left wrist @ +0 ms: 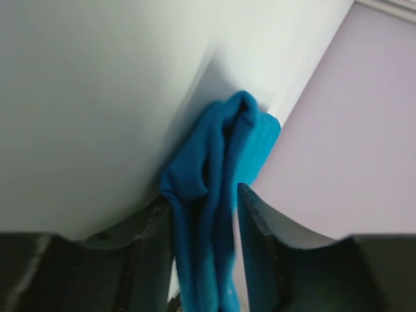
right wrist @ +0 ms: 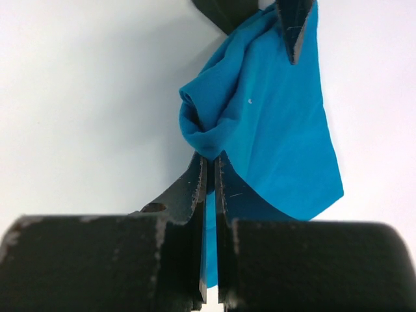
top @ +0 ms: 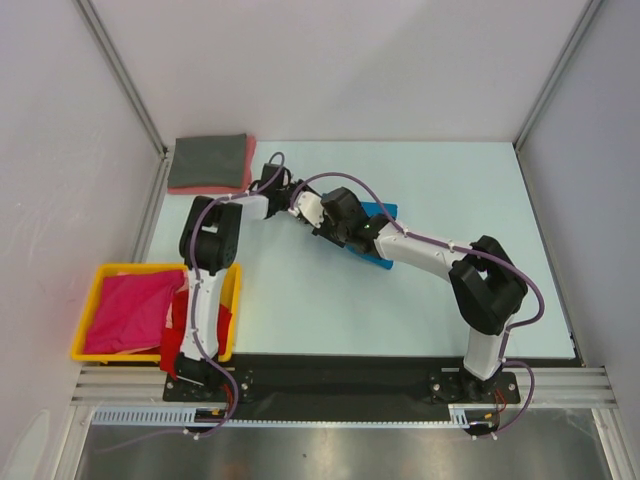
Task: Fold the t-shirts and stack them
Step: Neatly place the folded tshirt to the corner
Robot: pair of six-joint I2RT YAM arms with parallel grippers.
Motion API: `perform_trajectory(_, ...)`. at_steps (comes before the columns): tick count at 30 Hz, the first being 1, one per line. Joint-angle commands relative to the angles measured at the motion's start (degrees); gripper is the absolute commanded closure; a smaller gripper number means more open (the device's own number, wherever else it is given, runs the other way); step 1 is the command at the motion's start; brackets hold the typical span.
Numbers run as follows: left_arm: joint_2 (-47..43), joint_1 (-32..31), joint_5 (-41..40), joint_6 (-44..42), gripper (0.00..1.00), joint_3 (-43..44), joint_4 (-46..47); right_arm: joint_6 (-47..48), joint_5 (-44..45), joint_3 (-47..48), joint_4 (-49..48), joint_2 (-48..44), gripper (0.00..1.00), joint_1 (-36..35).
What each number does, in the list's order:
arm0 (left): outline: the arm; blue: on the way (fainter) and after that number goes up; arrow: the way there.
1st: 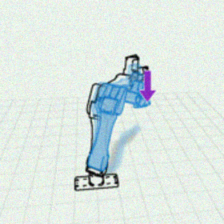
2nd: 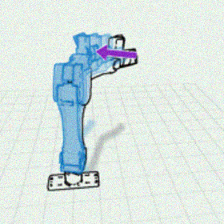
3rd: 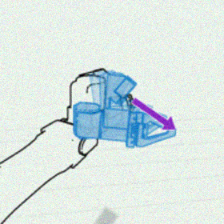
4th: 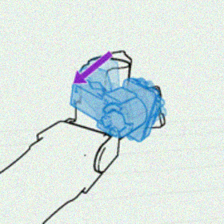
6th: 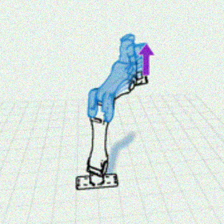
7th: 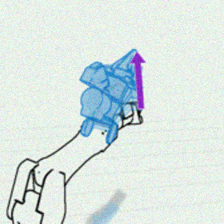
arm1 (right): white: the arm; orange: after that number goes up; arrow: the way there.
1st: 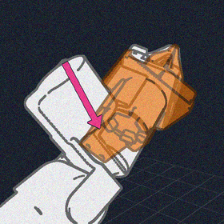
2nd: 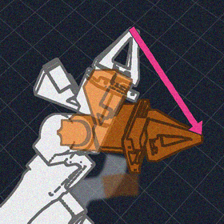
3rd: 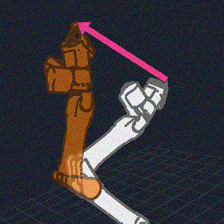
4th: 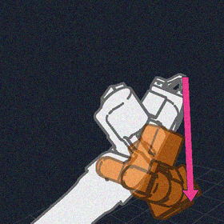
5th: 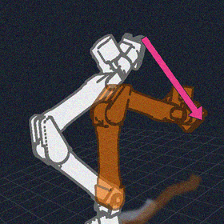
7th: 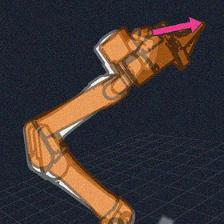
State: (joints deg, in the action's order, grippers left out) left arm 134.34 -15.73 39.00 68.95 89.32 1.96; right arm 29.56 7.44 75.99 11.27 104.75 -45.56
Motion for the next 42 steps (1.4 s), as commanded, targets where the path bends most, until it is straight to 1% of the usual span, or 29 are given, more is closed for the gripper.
perform_trajectory(1, 1.88, -0.09, -0.68, -2.23, 0.56, 4.02, -1.42, -1.35, -0.32, 0.74, -1.86, -2.53, 1.00, -0.14)
perform_trajectory(3, 2.59, 0.08, -0.68, -3.82, 0.65, 4.90, -1.52, -2.05, 0.38, 0.83, -1.86, -2.62, 1.00, -0.14)
perform_trajectory(4, 2.68, 0.17, -1.03, -4.43, 0.80, 5.51, -1.52, -2.75, 0.73, 0.92, -1.69, -2.71, 0.93, -0.06)
perform_trajectory(5, 2.59, 0.17, -1.64, -6.52, 0.88, 5.86, -2.73, -3.45, 1.17, 1.27, -1.17, -2.88, 0.86, -0.05)
perform_trajectory(6, 2.42, 0.17, -2.35, -8.20, 1.00, 7.00, -3.44, -4.42, 1.34, 1.53, 0.06, -3.67, 0.81, -0.05)
perform_trajectory(7, 2.15, 0.17, -4.44, -9.96, 1.00, 7.71, -6.23, -7.30, 1.52, 1.79, 1.11, -4.20, 0.80, -0.05)
perform_trajectory(9, -0.12, 0.26, -5.86, -14.44, 1.00, 7.72, -6.00, -10.73, 2.75, 1.97, 5.23, -5.51, 0.72, 0.47)
perform_trajectory(10, -1.44, 0.17, -7.87, -16.20, 1.00, 7.45, -6.52, -14.41, 4.23, 2.41, 7.87, -6.74, 0.57, 0.65)
perform_trajectory(11, -2.50, 0.17, -8.85, -20.65, 1.00, 7.62, -7.31, -16.45, 4.94, 2.93, 10.68, -7.53, 0.48, 0.82)
perform_trajectory(12, -4.60, 0.26, -9.29, -22.96, 1.00, 8.15, -8.10, -18.29, 5.65, 2.94, 15.58, -8.50, 0.40, 0.91)
perform_trajectory(13, -5.57, 0.43, -9.82, -25.16, 1.00, 9.46, -10.37, -20.05, 6.35, 2.59, 17.80, -11.47, 0.27, 1.09)
perform_trajectory(14, -6.63, 0.35, -12.09, -29.53, 1.00, 10.17, -11.79, -23.81, 7.14, 1.72, 19.48, -13.24, 0.24, 1.09)
perform_trajectory(15, -8.64, 0.26, -12.81, -31.75, 1.00, 11.57, -12.67, -25.50, 7.67, -1.16, 21.50, -15.69, 0.12, 1.26)
perform_trajectory(16, -9.53, 0.34, -14.12, -33.77, 1.00, 12.45, -15.64, -27.35, 7.33, -2.76, 22.12, -20.15, 0.01, 1.35)
perform_trajectory(17, -10.41, 0.26, -16.83, -37.97, 1.00, 13.42, -17.84, -29.28, 6.89, -4.60, 22.65, -22.81, 0.00, 1.53)
perform_trajectory(18, -11.11, 0.26, -18.25, -40.19, 1.00, 15.34, -22.04, -30.60, 6.27, -7.40, 23.35, -25.01, 0.00, 1.61)
perform_trajectory(19, -12.34, 0.34, -19.65, -42.30, 1.00, 16.32, -24.26, -31.14, 5.57, -9.17, 23.54, -27.12, 0.00, 1.62)
perform_trajectory(20, -12.87, 0.43, -21.41, -46.15, 1.00, 17.46, -26.63, -32.36, 5.57, -10.49, 23.80, -31.23, 0.00, 1.62)
perform_trajectory(21, -13.23, 0.43, -24.99, -48.10, 1.00, 19.73, -31.09, -32.63, 5.57, -11.73, 23.98, -32.93, 0.00, 1.62)
perform_trajectory(23, -14.54, 0.70, -28.61, -52.75, 1.00, 21.42, -34.46, -33.60, 6.09, -15.33, 24.33, -36.96, 0.00, 1.88)
perform_trajectory(24, -14.90, 0.78, -32.11, -54.08, 1.00, 22.82, -37.09, -33.87, 6.27, -16.56, 24.24, -38.20, 0.00, 1.97)
perform_trajectory(27, -15.87, 1.92, -36.09, -57.60, 1.00, 24.84, -39.04, -33.78, 6.01, -19.90, 23.19, -41.02, 0.00, 2.67)
perform_trajectory(29, -15.17, 3.07, -38.47, -58.83, 1.00, 27.12, -40.18, -33.78, 4.78, -20.87, 23.10, -41.20, 0.00, 3.28)
perform_trajectory(30, -14.73, 3.33, -38.82, -59.10, 1.00, 31.05, -42.02, -33.69, 4.34, -20.97, 22.92, -40.77, 0.00, 3.46)
perform_trajectory(31, -14.20, 3.42, -41.87, -60.32, 1.00, 33.18, -43.17, -33.61, 3.29, -21.05, 22.92, -40.33, 0.00, 3.72)
perform_trajectory(33, -12.97, 3.42, -44.01, -61.56, 1.00, 38.79, -45.01, -33.34, 2.49, -20.53, 22.66, -38.58, 0.00, 4.16)
perform_trajectory(35, -12.62, 3.51, -46.11, -63.75, 1.00, 41.45, -45.37, -32.64, 1.61, -19.65, 22.83, -36.99, 0.00, 4.78)
perform_trajectory(39, -11.04, 4.82, -46.13, -66.40, 1.00, 49.17, -47.39, -31.76, 1.35, -15.52, 23.71, -33.12, 0.00, 6.27)
perform_trajectory(42, -11.29, 6.76, -43.49, -67.10, 1.00, 49.38, -46.26, -32.11, 0.12, -14.82, 22.48, -31.28, 0.00, 7.15)
